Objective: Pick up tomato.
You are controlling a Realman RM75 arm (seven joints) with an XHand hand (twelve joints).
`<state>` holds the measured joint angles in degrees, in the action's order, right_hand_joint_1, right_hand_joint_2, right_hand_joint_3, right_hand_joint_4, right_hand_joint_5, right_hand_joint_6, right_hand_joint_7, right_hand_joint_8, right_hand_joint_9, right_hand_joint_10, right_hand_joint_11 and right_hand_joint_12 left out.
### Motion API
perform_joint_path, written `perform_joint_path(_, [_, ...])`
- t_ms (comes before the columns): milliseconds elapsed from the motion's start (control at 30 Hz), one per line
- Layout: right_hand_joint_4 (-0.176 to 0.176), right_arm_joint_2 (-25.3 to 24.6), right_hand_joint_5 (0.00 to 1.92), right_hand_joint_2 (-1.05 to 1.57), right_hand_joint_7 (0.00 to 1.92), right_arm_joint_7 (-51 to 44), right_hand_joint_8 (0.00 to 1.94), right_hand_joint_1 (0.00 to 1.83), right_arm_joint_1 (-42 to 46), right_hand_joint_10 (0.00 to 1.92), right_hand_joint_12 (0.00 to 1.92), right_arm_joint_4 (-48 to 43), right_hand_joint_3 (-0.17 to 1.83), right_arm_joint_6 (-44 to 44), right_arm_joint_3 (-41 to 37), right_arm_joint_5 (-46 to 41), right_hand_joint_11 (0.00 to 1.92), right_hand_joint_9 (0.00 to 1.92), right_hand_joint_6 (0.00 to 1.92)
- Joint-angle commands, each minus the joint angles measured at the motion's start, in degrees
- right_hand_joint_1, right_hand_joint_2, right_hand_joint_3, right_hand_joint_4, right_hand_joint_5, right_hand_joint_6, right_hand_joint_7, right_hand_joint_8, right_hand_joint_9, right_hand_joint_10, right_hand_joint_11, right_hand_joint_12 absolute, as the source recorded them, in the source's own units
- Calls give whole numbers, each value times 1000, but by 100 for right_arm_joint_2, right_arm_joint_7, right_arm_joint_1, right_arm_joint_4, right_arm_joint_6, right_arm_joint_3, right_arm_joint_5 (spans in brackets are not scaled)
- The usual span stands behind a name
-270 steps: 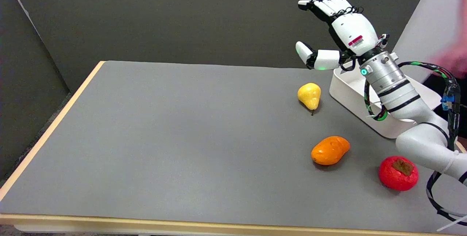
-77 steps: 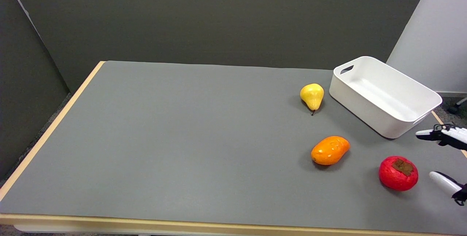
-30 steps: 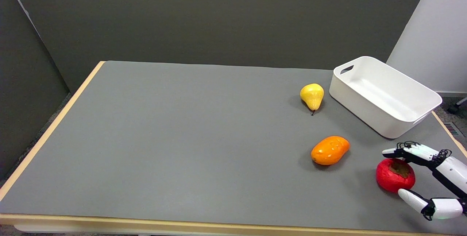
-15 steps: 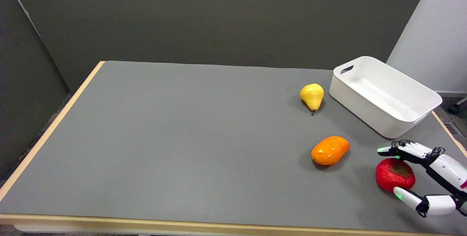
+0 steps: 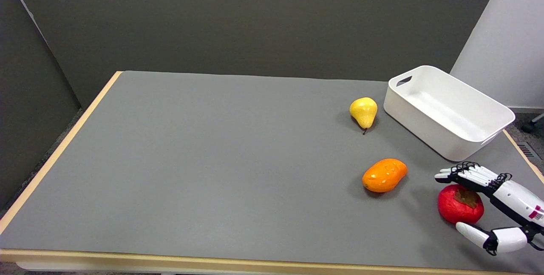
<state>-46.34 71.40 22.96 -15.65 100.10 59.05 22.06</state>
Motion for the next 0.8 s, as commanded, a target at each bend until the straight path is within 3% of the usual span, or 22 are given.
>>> perform_joint_path(33, [86, 61, 247, 564, 280, -31, 340, 539, -24, 665, 1291, 14, 923, -71, -45, 246, 68, 126, 488])
perform_joint_path(333, [88, 30, 309, 606, 399, -83, 399, 819, -23, 786, 1435, 14, 969, -1, -153, 198, 246, 260, 570])
perform_joint_path(500, [130, -10, 452, 686, 553, -383, 616, 982, -23, 1006, 1593, 37, 966, 121, -259, 190, 433, 460, 991])
perform_joint_path(700, [132, -50, 521, 746, 681, -383, 900, 1020, -79, 1196, 1665, 141, 966, 169, -277, 121, 564, 629, 1174])
perform_joint_path(767, [136, -72, 611, 1020, 713, -383, 953, 912, -79, 1223, 1699, 142, 540, 170, -277, 29, 599, 667, 1443])
perform_joint_path(800, [110, -102, 639, 1135, 732, -383, 1022, 913, -86, 1236, 1710, 142, 343, 170, -277, -68, 613, 678, 1556])
